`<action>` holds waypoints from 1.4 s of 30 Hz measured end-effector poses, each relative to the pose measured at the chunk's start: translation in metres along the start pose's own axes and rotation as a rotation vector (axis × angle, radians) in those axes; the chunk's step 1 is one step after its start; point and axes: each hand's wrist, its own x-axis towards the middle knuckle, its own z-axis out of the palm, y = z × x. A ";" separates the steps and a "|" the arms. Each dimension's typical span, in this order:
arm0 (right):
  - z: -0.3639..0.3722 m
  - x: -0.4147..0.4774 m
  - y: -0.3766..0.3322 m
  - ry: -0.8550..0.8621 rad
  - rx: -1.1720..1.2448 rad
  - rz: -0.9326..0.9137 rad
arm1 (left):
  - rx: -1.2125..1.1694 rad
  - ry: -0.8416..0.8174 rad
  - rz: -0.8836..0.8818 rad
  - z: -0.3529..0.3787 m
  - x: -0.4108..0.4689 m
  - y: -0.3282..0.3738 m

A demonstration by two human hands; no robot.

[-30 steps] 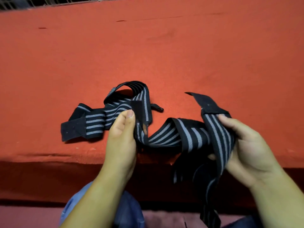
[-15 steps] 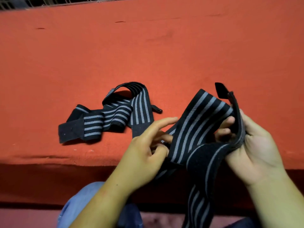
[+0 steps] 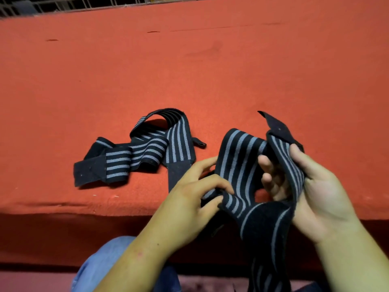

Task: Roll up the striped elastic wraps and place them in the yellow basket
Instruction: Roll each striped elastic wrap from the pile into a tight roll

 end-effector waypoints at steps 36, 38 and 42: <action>-0.016 -0.004 0.005 -0.421 -0.280 0.416 | -0.615 0.440 -0.072 -0.017 0.003 0.022; -0.012 -0.006 0.005 -0.464 -0.286 0.405 | -0.703 0.443 -0.104 -0.015 0.002 0.023; 0.002 -0.009 0.001 -0.213 -0.209 0.198 | -0.781 0.421 -0.211 -0.014 0.000 0.018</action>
